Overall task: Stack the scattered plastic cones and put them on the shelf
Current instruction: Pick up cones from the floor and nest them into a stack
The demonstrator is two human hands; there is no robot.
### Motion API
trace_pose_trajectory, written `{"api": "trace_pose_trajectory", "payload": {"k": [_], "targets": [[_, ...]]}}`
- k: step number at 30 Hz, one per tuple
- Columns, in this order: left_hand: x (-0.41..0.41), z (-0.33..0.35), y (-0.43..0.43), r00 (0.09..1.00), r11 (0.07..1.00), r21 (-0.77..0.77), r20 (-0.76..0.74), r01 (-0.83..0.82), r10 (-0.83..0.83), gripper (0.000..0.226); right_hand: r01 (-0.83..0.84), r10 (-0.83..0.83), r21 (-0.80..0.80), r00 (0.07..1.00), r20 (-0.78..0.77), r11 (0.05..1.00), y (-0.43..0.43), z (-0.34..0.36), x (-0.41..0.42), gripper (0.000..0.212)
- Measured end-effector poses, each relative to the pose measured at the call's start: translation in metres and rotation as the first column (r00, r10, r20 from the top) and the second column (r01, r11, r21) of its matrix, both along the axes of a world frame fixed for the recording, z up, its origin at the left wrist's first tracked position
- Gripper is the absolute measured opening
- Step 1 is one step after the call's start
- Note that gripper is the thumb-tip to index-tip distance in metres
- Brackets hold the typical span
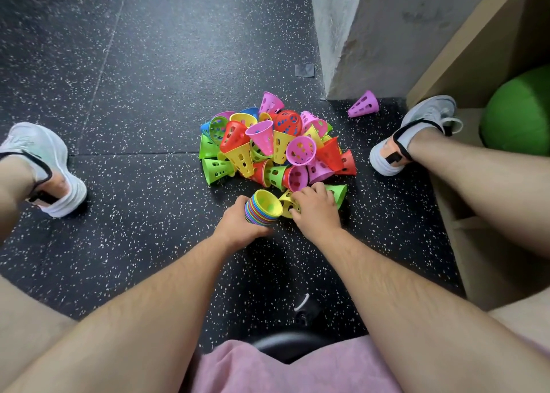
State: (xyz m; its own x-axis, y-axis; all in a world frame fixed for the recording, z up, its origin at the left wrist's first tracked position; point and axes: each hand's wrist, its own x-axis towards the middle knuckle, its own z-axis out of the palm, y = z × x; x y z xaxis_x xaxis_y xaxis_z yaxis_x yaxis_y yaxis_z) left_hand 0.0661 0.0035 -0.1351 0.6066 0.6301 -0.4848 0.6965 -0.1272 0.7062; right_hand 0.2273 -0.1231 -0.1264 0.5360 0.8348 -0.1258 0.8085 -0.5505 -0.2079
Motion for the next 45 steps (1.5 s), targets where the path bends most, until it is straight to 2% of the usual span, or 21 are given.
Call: {"api": "trace_pose_trajectory", "payload": {"k": [5, 8, 9, 11, 14, 17, 20, 24, 28, 32, 36, 42, 45], "targets": [[-0.011, 0.000, 0.005, 1.000, 1.000, 0.008, -0.022, -0.021, 0.021, 0.063, 0.024, -0.024, 0.007, 0.998, 0.053, 1.000, 0.004, -0.004, 0.002, 0.018], [-0.012, -0.001, 0.007, 0.999, 0.999, 0.000, -0.015, -0.051, 0.051, 0.063, 0.059, -0.064, 0.091, 0.997, 0.046, 0.994, 0.005, -0.001, 0.006, 0.016], [-0.013, -0.002, 0.008, 0.998, 0.998, 0.000, -0.014, -0.056, 0.056, 0.064, 0.087, -0.088, 0.141, 0.996, 0.006, 0.986, 0.004, 0.001, 0.008, 0.016], [-0.012, -0.003, 0.009, 0.998, 0.998, 0.000, -0.020, -0.066, 0.066, 0.067, 0.181, -0.135, 0.254, 0.973, -0.188, 0.950, 0.005, 0.008, 0.012, 0.017], [-0.012, -0.004, 0.010, 0.997, 0.997, -0.002, -0.025, -0.079, 0.079, 0.067, 0.331, -0.167, 0.326, 0.881, -0.443, 0.885, 0.011, 0.018, 0.014, 0.014], [-0.012, -0.003, 0.009, 0.996, 0.996, -0.002, -0.019, -0.089, 0.089, 0.067, 0.451, -0.189, 0.358, 0.798, -0.572, 0.818, 0.021, 0.031, 0.011, 0.013], [-0.008, 0.002, 0.006, 0.995, 0.995, -0.005, 0.009, -0.100, 0.101, 0.063, 0.434, -0.152, 0.327, 0.766, -0.625, 0.840, 0.029, 0.036, 0.004, 0.016], [0.001, 0.006, 0.003, 0.994, 0.996, 0.002, 0.051, -0.093, 0.093, 0.062, 0.267, -0.088, 0.252, 0.829, -0.553, 0.930, 0.030, 0.028, -0.003, 0.030], [0.005, 0.008, -0.001, 0.995, 0.997, 0.013, 0.061, -0.075, 0.075, 0.058, 0.221, -0.115, 0.275, 0.928, -0.353, 0.936, 0.010, 0.017, 0.002, 0.031], [0.005, 0.006, -0.005, 0.998, 0.999, 0.008, 0.053, -0.032, 0.031, 0.060, 0.181, -0.160, 0.103, 0.970, -0.184, 0.978, -0.014, 0.009, 0.012, 0.035], [0.008, 0.007, -0.010, 0.999, 1.000, 0.016, 0.033, -0.002, 0.001, 0.063, 0.223, -0.212, 0.030, 0.954, -0.214, 0.974, -0.019, 0.007, 0.013, 0.040], [0.008, 0.011, -0.014, 0.999, 1.000, 0.017, 0.030, 0.008, -0.008, 0.060, 0.315, -0.288, 0.063, 0.918, -0.272, 0.947, -0.021, 0.006, 0.011, 0.022], [0.007, 0.013, -0.014, 1.000, 1.000, 0.014, 0.023, 0.016, -0.016, 0.060, 0.359, -0.341, -0.008, 0.878, -0.335, 0.933, -0.024, 0.004, 0.011, 0.023]]}}
